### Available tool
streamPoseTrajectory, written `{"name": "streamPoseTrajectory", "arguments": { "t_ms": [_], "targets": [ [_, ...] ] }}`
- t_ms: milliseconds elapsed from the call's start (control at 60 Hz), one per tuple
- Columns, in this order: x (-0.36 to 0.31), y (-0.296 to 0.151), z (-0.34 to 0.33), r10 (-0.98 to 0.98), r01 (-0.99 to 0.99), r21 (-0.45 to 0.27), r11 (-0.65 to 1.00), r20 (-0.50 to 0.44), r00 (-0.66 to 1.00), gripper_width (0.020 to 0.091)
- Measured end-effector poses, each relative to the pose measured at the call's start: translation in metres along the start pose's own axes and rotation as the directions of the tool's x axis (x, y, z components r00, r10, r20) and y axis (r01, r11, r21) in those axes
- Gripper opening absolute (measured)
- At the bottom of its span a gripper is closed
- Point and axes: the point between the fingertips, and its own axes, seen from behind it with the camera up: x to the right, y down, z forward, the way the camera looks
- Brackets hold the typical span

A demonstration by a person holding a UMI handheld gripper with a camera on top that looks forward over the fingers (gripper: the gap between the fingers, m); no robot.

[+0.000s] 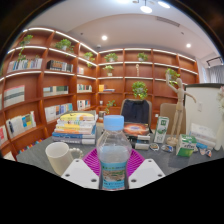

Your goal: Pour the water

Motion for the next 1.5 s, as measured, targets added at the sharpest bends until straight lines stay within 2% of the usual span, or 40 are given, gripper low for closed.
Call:
{"name": "streamPoseTrajectory", "arguments": {
  "t_ms": [133,200,217,250,400,533,583,683,717,900,1117,1500],
  "targets": [
    [-0.004,0.011,0.006,0.042,-0.042,0.023,0.999,0.004,0.999,0.0285],
    [-0.006,0.026,0.011,0.057,-0.057,0.000,0.998,0.011,0.998,0.0289],
    [-0.007,0.030,0.010,0.058,-0.058,-0.005,0.998,0.012,0.998,0.0265],
    [-0.005,0.027,0.008,0.048,-0.048,0.028,0.998,0.005,0.999,0.0294],
    [-0.005,0.027,0.006,0.039,-0.038,0.033,0.999,-0.025,0.999,0.0292],
    [-0.003,0.026,0.003,0.049,-0.047,0.045,0.998,-0.039,0.998,0.0438],
    [-0.004,0.032,0.003,0.067,-0.067,0.020,0.998,-0.033,0.997,0.0476],
    [-0.002,0.049,0.000,0.115,-0.117,-0.045,0.992,-0.051,0.992,0.0685],
    [0.001,0.050,-0.008,0.117,-0.120,-0.043,0.992,-0.066,0.991,0.0718],
    [0.015,0.049,-0.054,0.136,-0.143,-0.030,0.989,-0.161,0.978,0.0769],
    [0.037,0.033,-0.117,0.128,-0.126,0.024,0.992,-0.262,0.957,0.0773],
    [0.071,0.021,-0.188,0.138,-0.115,0.088,0.989,-0.336,0.932,0.0764]
  ]
}}
